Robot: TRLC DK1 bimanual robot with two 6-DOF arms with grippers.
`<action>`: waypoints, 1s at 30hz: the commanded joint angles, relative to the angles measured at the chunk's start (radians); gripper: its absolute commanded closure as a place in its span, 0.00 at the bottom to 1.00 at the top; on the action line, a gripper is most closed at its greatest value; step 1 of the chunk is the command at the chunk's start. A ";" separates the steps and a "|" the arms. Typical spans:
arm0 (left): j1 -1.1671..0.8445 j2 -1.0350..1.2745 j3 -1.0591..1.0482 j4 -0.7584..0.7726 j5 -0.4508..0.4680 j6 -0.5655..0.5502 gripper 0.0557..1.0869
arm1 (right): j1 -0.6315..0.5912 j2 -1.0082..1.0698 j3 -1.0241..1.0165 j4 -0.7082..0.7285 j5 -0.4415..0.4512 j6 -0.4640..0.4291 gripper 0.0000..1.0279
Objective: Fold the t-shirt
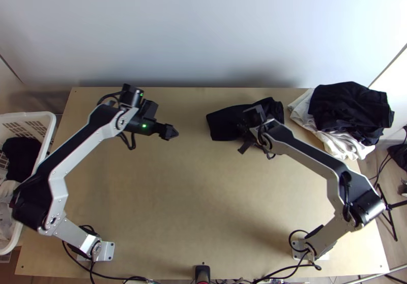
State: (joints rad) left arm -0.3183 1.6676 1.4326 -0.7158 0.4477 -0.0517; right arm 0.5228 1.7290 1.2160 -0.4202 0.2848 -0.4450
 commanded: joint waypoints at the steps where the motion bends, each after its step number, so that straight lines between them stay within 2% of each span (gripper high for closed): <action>1: 0.067 -0.118 -0.081 -0.005 0.000 -0.004 0.04 | 0.014 -0.080 0.157 -0.155 0.002 0.101 0.97; 7: 0.166 -0.269 -0.155 -0.042 0.000 -0.004 0.04 | 0.034 -0.134 0.260 -0.246 0.002 0.157 0.97; 18: 0.340 -0.560 -0.347 -0.114 0.000 0.018 0.04 | 0.029 -0.241 0.321 -0.304 0.004 0.203 0.97; 25: 0.366 -0.661 -0.442 -0.129 0.000 0.018 0.04 | -0.093 -0.290 0.402 -0.331 0.004 0.201 0.97; 30: 0.366 -0.680 -0.466 -0.131 0.000 0.018 0.04 | -0.239 -0.318 0.465 -0.356 -0.001 0.175 0.97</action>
State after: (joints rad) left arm 0.0299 1.0447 1.0210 -0.8402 0.4480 -0.0345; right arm 0.4316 1.4525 1.6062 -0.7498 0.2878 -0.2470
